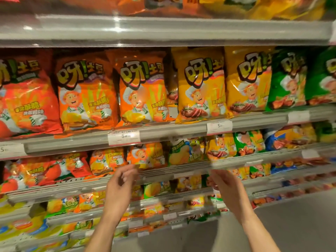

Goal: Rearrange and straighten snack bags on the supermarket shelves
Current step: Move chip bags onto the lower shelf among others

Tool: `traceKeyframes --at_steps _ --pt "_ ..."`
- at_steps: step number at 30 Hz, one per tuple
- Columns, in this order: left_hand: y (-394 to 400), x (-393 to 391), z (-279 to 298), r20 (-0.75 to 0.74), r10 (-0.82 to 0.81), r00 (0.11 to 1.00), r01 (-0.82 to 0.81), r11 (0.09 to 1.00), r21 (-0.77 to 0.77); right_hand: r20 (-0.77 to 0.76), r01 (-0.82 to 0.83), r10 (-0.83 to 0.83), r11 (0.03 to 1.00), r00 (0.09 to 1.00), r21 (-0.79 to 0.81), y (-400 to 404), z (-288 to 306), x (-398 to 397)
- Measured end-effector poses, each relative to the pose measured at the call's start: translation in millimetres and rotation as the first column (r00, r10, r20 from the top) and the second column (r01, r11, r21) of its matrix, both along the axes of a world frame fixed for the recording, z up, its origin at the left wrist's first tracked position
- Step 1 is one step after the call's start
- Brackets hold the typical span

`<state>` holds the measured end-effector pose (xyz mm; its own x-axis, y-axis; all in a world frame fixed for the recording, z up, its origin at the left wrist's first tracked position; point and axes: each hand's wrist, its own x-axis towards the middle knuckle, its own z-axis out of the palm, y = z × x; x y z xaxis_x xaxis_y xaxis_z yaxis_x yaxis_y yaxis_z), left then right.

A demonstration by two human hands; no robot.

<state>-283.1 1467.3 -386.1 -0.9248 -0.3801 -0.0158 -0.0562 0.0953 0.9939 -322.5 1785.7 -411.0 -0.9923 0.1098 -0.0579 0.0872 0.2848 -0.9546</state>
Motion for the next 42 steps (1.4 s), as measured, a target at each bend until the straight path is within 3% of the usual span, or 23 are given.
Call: traceKeyframes --at_steps 3,9,15,21,32,37,42 --pt "29.2 -11.8 -1.3 0.032 0.065 0.997 -0.066 0.998 0.023 -0.031 0.003 -0.002 0.999 1.000 0.046 23.5 1.5 -28.1" --pt "97.8 -45.5 -4.6 0.031 0.112 0.993 -0.111 0.993 -0.032 0.041 -0.190 0.189 0.981 0.981 0.035 59.7 10.2 -75.6" --pt "119.8 -89.4 -12.2 0.044 0.145 0.988 -0.140 0.985 -0.098 0.051 -0.351 0.348 0.916 0.936 0.196 44.8 8.1 -118.8" --pt "127.7 -121.1 -27.7 0.174 0.043 0.984 -0.008 0.981 -0.193 0.049 -0.418 0.424 0.857 0.904 0.301 16.1 9.0 -134.2" --pt "125.5 -122.8 -34.2 0.119 0.077 0.990 -0.041 0.959 -0.282 0.070 -0.356 0.349 0.920 0.935 0.165 3.6 8.3 -133.7" --pt "126.5 -125.4 -24.8 0.035 0.130 0.991 -0.115 0.955 -0.273 0.039 -0.371 0.371 0.908 0.928 0.192 0.4 11.9 -129.3" --pt "123.2 -118.6 -14.9 -0.006 0.124 0.992 -0.122 0.964 -0.234 0.019 -0.317 0.317 0.947 0.948 0.055 3.1 7.7 -127.1"
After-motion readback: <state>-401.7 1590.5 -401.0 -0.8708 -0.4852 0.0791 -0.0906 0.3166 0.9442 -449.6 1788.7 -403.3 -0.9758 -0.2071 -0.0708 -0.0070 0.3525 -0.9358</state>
